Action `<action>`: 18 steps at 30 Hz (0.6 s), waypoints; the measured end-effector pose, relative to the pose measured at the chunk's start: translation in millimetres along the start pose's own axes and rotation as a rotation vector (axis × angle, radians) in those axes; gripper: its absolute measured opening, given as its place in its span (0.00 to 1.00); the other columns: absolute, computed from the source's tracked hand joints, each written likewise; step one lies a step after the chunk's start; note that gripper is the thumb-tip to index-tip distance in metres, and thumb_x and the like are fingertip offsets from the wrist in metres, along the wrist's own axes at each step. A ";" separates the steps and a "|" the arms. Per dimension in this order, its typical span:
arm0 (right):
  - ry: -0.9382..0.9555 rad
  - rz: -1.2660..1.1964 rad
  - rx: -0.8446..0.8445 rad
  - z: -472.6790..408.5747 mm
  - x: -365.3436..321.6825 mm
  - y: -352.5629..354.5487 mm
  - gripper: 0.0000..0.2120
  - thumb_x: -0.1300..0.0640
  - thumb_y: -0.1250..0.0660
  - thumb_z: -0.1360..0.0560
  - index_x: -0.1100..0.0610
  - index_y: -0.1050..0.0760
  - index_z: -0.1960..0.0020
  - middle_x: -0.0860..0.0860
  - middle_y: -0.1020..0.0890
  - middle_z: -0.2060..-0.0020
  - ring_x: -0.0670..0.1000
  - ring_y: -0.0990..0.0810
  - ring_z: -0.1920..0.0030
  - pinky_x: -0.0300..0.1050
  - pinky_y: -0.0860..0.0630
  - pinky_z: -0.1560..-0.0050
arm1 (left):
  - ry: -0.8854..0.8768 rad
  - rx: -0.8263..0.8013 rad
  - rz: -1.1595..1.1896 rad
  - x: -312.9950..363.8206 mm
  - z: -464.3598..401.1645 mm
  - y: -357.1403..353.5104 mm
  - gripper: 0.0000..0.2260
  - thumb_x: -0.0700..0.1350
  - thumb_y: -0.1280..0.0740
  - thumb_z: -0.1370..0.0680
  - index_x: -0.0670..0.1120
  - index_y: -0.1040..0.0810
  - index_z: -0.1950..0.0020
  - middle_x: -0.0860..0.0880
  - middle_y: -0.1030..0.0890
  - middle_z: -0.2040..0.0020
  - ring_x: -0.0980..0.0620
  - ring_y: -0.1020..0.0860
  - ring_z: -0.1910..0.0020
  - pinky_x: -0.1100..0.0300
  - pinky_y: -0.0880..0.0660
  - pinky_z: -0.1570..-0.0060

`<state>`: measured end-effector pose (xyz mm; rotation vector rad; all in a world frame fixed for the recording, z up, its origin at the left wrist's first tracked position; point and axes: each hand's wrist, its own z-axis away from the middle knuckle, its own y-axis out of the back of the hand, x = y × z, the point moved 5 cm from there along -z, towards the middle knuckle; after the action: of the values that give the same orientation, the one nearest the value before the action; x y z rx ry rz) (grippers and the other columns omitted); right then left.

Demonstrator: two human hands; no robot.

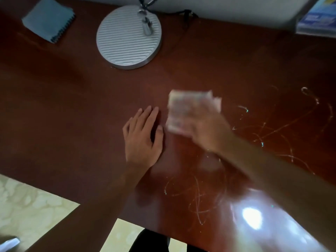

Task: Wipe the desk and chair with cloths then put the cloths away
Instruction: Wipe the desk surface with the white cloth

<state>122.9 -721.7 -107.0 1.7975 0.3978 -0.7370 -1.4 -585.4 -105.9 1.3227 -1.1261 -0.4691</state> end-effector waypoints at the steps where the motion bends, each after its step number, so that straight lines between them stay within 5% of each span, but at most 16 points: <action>1: -0.074 0.063 0.117 -5.3 26.2 27.6 0.24 0.51 0.56 0.15 0.57 0.23 0.35 0.59 0.21 0.36 0.62 0.24 0.35 0.58 0.31 0.34 | 0.004 0.002 -0.026 1.6 -1.0 -2.1 0.21 0.52 0.43 0.19 0.51 0.27 0.28 0.50 0.28 0.27 0.50 0.34 0.25 0.45 0.42 0.28; 2: -0.236 0.347 0.115 -10.6 55.3 55.3 0.21 0.53 0.51 0.16 0.58 0.24 0.34 0.60 0.21 0.37 0.64 0.25 0.34 0.58 0.34 0.33 | 0.014 -0.004 -0.049 3.5 -2.6 -4.0 0.20 0.53 0.43 0.19 0.51 0.27 0.28 0.50 0.28 0.27 0.50 0.35 0.25 0.45 0.45 0.27; 5: -0.603 0.415 0.172 -3.3 106.8 105.9 0.24 0.49 0.48 0.20 0.54 0.31 0.27 0.58 0.29 0.28 0.62 0.36 0.26 0.61 0.44 0.28 | -0.007 -0.024 -0.075 20.8 -13.6 -10.8 0.21 0.53 0.44 0.19 0.52 0.26 0.29 0.50 0.30 0.25 0.49 0.36 0.25 0.45 0.52 0.27; 10: -0.353 0.438 0.103 52.8 0.7 14.3 0.23 0.56 0.47 0.20 0.57 0.29 0.28 0.59 0.29 0.28 0.66 0.36 0.26 0.67 0.48 0.27 | -0.126 -0.044 0.035 65.6 -36.1 -22.2 0.22 0.53 0.42 0.21 0.52 0.27 0.28 0.51 0.29 0.26 0.51 0.35 0.25 0.45 0.47 0.28; 13: -0.203 0.354 -0.006 81.9 -39.9 7.9 0.17 0.53 0.42 0.18 0.54 0.24 0.33 0.55 0.27 0.29 0.60 0.33 0.26 0.64 0.39 0.27 | -0.189 -0.083 0.091 77.5 -32.7 -30.4 0.21 0.53 0.41 0.21 0.51 0.27 0.28 0.51 0.28 0.27 0.52 0.35 0.25 0.45 0.45 0.27; 15: -0.377 0.456 -0.025 72.7 -0.9 44.0 0.17 0.55 0.31 0.23 0.56 0.22 0.36 0.60 0.22 0.36 0.63 0.24 0.35 0.64 0.28 0.35 | -0.219 -0.089 0.085 75.0 -28.6 -32.8 0.21 0.53 0.41 0.21 0.51 0.26 0.29 0.51 0.27 0.28 0.51 0.35 0.25 0.46 0.45 0.27; 18: -0.668 0.532 0.117 52.6 88.9 119.1 0.20 0.56 0.41 0.19 0.59 0.30 0.28 0.65 0.28 0.32 0.68 0.32 0.31 0.66 0.38 0.31 | -0.263 -0.099 0.073 72.3 -26.8 -34.6 0.21 0.51 0.39 0.21 0.50 0.25 0.29 0.50 0.27 0.28 0.50 0.35 0.25 0.48 0.46 0.26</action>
<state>245.3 -819.5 -89.8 1.5440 -0.5540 -0.9232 63.5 -639.5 -106.7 1.1519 -1.3455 -0.6509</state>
